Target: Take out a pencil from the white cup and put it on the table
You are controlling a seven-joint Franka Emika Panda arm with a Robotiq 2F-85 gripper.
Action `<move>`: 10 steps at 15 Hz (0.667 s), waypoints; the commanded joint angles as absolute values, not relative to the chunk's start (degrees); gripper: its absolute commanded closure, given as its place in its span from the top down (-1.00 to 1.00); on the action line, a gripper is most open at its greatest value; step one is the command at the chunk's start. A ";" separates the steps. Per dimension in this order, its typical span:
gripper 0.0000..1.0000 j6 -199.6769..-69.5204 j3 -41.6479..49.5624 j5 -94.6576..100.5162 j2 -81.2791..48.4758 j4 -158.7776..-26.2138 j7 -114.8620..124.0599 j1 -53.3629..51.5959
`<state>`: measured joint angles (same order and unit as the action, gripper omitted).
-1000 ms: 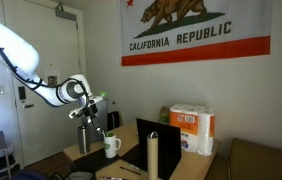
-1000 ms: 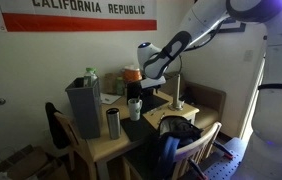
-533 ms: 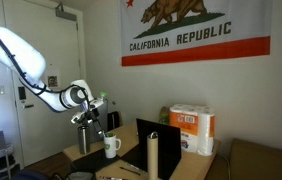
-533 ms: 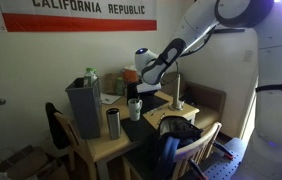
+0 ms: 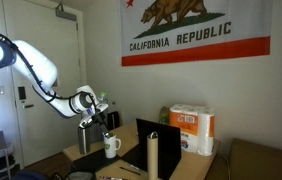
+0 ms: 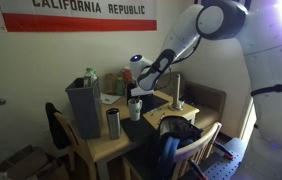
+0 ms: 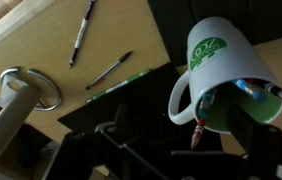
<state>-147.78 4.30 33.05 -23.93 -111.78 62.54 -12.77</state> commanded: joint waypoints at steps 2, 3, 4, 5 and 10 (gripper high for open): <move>0.62 -148.08 6.81 33.91 -28.11 -106.80 65.60 -16.06; 0.47 -148.16 7.17 33.88 -28.62 -106.29 65.67 -16.53; 0.36 -147.97 7.37 33.64 -28.91 -106.05 65.45 -16.86; 0.17 -147.92 7.74 33.67 -29.24 -105.68 65.59 -17.27; -0.59 -147.25 8.70 33.37 -29.81 -104.82 65.96 -18.32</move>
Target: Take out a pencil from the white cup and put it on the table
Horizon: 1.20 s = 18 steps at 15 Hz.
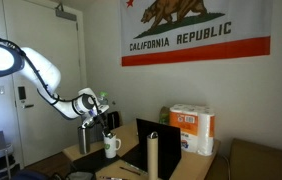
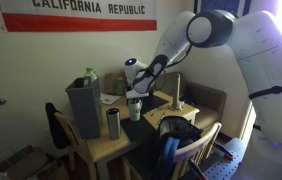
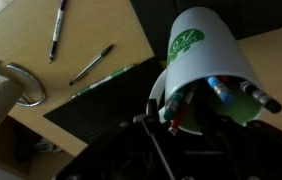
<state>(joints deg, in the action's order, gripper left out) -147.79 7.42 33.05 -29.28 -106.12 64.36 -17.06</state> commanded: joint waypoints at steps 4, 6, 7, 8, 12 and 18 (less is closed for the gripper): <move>-0.90 -145.76 9.00 33.92 -28.96 -104.42 65.98 -18.89; -0.86 -145.50 9.23 34.22 -28.57 -104.53 65.92 -19.22; -0.87 -145.18 9.26 34.26 -28.26 -104.76 65.63 -19.42; -0.82 -144.93 9.24 34.31 -28.17 -104.79 65.38 -19.60; -0.85 -143.93 9.15 35.01 -27.49 -105.27 64.99 -19.91; 0.21 -142.89 9.06 35.40 -27.05 -105.72 65.17 -19.88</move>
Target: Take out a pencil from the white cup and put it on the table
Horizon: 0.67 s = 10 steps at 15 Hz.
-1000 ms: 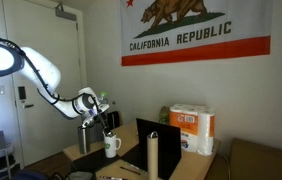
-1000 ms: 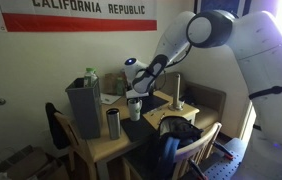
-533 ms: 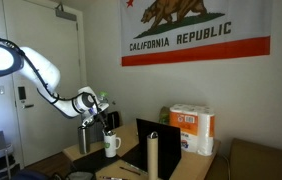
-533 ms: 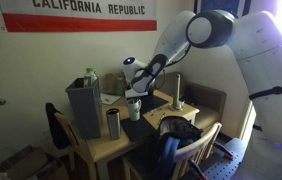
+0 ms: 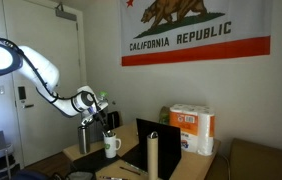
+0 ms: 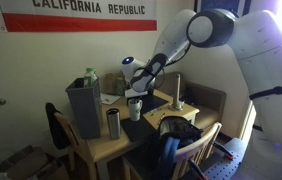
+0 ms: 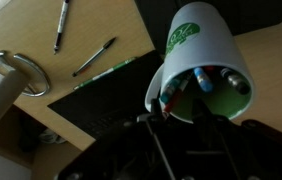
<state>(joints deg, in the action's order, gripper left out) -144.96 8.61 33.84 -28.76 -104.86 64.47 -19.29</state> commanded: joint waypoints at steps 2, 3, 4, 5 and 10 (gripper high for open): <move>0.51 -142.49 8.96 35.49 -26.81 -105.83 65.05 -19.92; 0.69 -142.34 8.84 35.47 -26.60 -105.98 64.95 -19.89; 0.81 -142.14 8.77 35.61 -26.28 -106.24 64.92 -19.92; 0.99 -141.97 8.67 35.89 -25.93 -106.53 64.94 -19.99; 1.00 -140.79 7.75 36.97 -24.46 -107.83 64.93 -19.88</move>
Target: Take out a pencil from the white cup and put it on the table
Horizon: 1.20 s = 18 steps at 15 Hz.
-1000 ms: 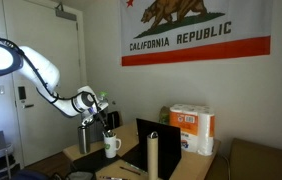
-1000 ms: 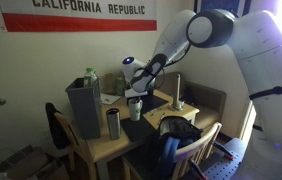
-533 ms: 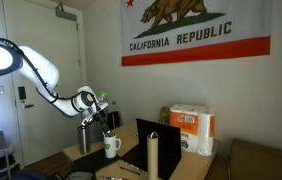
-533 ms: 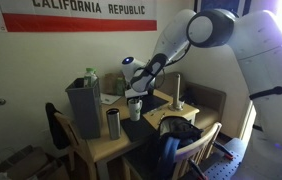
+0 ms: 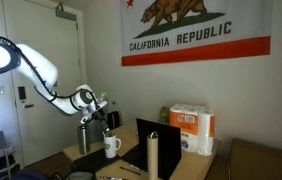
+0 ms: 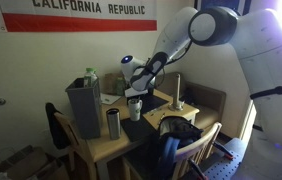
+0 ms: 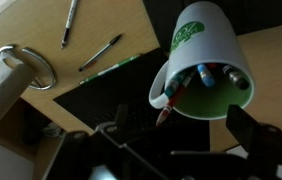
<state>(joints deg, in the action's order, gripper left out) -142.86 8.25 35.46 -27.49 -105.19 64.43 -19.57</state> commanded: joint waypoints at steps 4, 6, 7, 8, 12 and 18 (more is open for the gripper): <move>1.00 -139.58 7.39 37.76 -23.41 -109.55 65.36 -19.91; 1.00 -139.01 7.23 38.05 -22.97 -110.23 65.53 -19.70; 0.56 -138.72 7.17 38.28 -22.84 -110.45 65.70 -19.61; 0.47 -138.53 7.08 38.48 -22.71 -110.66 65.77 -19.51; -0.15 -137.86 6.62 38.25 -22.20 -111.28 65.58 -19.34; -0.88 -136.39 5.40 38.41 -22.09 -111.15 65.69 -19.48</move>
<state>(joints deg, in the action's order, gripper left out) -138.15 6.62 37.08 -24.30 -109.44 64.46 -19.93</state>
